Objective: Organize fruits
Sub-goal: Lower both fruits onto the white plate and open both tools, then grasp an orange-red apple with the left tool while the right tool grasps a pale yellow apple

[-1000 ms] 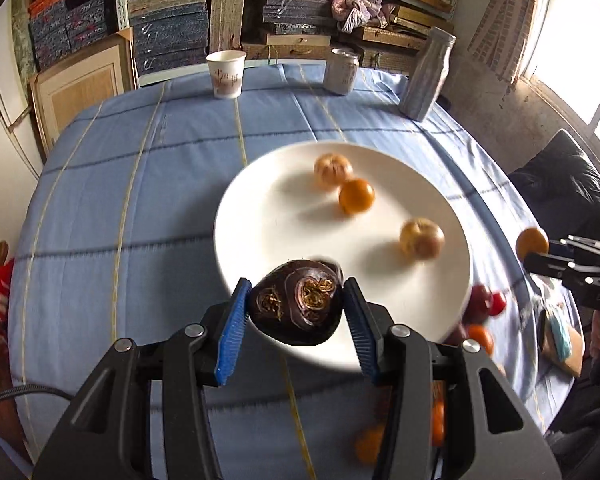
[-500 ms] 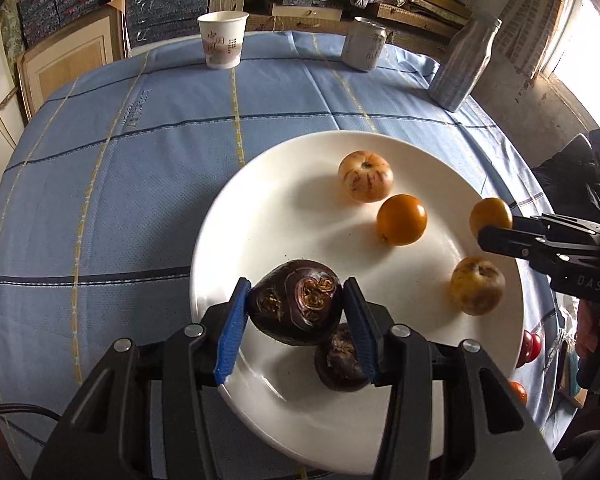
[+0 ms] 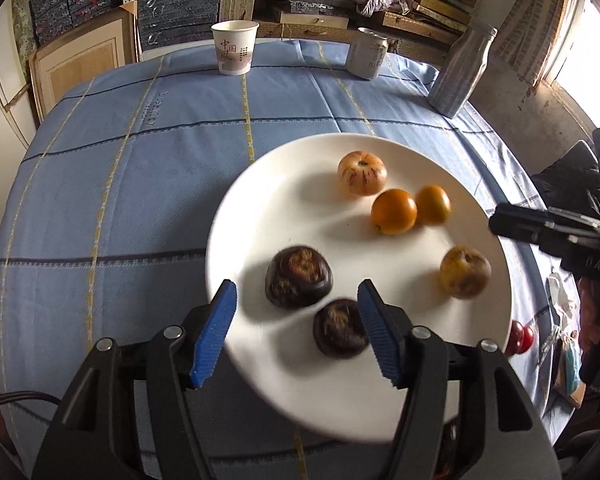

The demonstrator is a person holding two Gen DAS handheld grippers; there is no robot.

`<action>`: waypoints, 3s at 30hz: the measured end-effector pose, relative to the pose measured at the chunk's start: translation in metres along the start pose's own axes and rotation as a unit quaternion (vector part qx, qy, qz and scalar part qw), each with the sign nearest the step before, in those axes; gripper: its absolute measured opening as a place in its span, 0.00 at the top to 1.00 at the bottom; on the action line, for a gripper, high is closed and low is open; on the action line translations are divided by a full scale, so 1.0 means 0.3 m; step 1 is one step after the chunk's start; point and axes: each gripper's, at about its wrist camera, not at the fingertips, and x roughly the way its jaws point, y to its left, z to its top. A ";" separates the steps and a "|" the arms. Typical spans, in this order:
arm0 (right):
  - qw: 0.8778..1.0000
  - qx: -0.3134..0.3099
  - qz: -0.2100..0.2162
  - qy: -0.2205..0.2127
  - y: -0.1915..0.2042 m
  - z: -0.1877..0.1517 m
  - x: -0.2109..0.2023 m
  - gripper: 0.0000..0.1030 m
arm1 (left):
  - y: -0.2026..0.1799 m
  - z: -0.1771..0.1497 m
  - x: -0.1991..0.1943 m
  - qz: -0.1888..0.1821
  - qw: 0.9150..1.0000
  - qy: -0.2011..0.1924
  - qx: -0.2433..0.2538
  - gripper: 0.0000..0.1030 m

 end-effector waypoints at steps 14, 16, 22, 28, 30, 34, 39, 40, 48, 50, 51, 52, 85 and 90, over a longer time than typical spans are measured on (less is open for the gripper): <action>0.999 -0.007 -0.033 0.032 -0.018 -0.328 -0.146 0.51 | -0.066 -0.281 -0.083 0.000 0.999 0.037 0.016 0.36; 0.999 -0.002 -0.031 0.036 -0.017 -0.366 -0.156 0.51 | -0.072 -0.306 -0.086 -0.002 0.999 0.040 0.017 0.36; 0.999 0.011 -0.020 0.042 -0.013 -0.447 -0.202 0.51 | -0.109 -0.369 -0.131 -0.018 0.999 0.039 0.033 0.36; 0.999 0.025 -0.015 0.042 -0.015 -0.484 -0.229 0.49 | -0.146 -0.434 -0.181 -0.032 0.997 0.039 0.055 0.36; 0.999 0.025 -0.015 0.041 -0.010 -0.488 -0.236 0.49 | -0.155 -0.448 -0.184 -0.035 0.997 0.042 0.058 0.36; 0.999 0.023 -0.016 0.042 -0.002 -0.505 -0.248 0.48 | -0.176 -0.463 -0.172 -0.038 0.996 0.046 0.066 0.36; 0.999 0.024 -0.022 0.040 -0.007 -0.523 -0.272 0.47 | -0.178 -0.482 -0.130 -0.038 0.995 0.058 0.068 0.27; 0.999 0.026 -0.024 0.039 -0.009 -0.527 -0.279 0.47 | -0.176 -0.487 -0.120 -0.041 0.995 0.061 0.068 0.24; 0.998 0.035 -0.030 0.041 -0.026 -0.552 -0.296 0.47 | -0.164 -0.511 -0.108 -0.072 0.994 0.064 0.051 0.27; 0.998 0.033 -0.031 0.044 -0.023 -0.560 -0.299 0.47 | -0.169 -0.514 -0.112 -0.079 0.994 0.060 0.053 0.35; 0.998 0.033 -0.032 0.045 -0.024 -0.564 -0.300 0.47 | -0.171 -0.515 -0.111 -0.080 0.994 0.059 0.053 0.35; 0.998 0.033 -0.033 0.046 -0.027 -0.567 -0.302 0.47 | -0.170 -0.516 -0.113 -0.081 0.994 0.059 0.051 0.37; 0.997 0.033 -0.047 0.046 -0.063 -0.608 -0.360 0.45 | -0.197 -0.533 -0.102 -0.088 0.994 0.037 0.055 0.56; 0.997 0.029 -0.045 0.050 -0.052 -0.610 -0.352 0.45 | -0.193 -0.535 -0.102 -0.095 0.994 0.039 0.047 0.58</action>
